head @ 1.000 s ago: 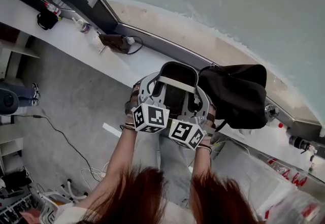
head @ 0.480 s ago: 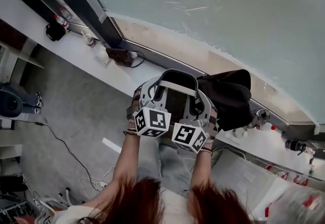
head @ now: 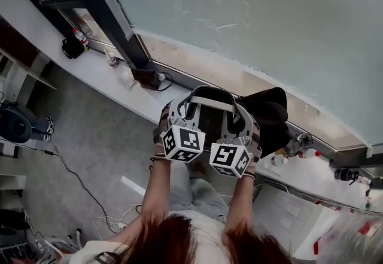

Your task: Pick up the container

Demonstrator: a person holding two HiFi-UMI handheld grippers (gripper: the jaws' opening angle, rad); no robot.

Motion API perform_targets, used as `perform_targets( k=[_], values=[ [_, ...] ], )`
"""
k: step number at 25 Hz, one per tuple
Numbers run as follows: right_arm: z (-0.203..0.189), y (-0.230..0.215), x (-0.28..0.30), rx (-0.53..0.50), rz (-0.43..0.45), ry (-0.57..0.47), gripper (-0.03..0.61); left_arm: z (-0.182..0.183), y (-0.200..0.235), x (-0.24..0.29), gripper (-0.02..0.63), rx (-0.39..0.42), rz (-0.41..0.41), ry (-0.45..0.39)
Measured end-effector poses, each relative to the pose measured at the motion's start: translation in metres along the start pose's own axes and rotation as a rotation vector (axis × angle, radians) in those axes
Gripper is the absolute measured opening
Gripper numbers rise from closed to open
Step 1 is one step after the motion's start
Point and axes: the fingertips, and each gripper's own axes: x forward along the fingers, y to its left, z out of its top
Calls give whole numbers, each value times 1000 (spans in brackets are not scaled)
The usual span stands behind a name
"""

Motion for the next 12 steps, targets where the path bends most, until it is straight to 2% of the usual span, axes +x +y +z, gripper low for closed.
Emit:
perform_targets(
  k=[12],
  values=[
    [49, -18, -29, 8, 0, -88, 109, 37, 26, -40, 89, -13, 47, -58]
  ],
)
